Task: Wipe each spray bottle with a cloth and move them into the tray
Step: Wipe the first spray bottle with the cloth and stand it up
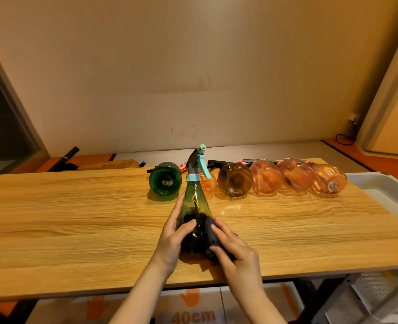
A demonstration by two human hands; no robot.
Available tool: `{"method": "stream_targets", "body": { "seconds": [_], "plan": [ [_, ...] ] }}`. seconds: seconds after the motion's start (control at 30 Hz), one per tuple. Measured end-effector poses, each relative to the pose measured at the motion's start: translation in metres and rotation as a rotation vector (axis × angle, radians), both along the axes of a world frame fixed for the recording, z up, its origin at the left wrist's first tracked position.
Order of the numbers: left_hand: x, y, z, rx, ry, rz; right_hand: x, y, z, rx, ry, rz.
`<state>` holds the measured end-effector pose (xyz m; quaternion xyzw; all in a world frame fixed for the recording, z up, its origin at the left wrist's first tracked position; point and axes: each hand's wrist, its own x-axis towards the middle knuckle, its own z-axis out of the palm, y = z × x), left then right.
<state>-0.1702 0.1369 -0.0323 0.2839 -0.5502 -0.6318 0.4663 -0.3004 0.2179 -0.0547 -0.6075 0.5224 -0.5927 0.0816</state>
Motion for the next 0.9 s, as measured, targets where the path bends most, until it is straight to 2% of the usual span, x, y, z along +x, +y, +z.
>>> {"method": "stream_targets", "body": {
  "seconds": [0.3, 0.5, 0.7, 0.9],
  "plan": [
    [0.0021, -0.0022, -0.0011, 0.071, 0.054, -0.004, 0.0066, 0.0025, -0.0005, -0.018, -0.006, -0.002],
    [0.0033, -0.0029, 0.0012, 0.139, 0.085, -0.026, 0.0018, 0.0033, -0.0039, 0.005, -0.085, 0.008],
    [0.0037, -0.0015, 0.0030, 0.129, 0.034, -0.078, 0.0046, 0.0021, -0.0033, 0.015, -0.138, 0.004],
    [0.0014, 0.0014, 0.0082, 0.114, 0.059, -0.098, 0.0057, -0.0024, 0.0011, 0.015, -0.159, -0.003]
  ]
}}
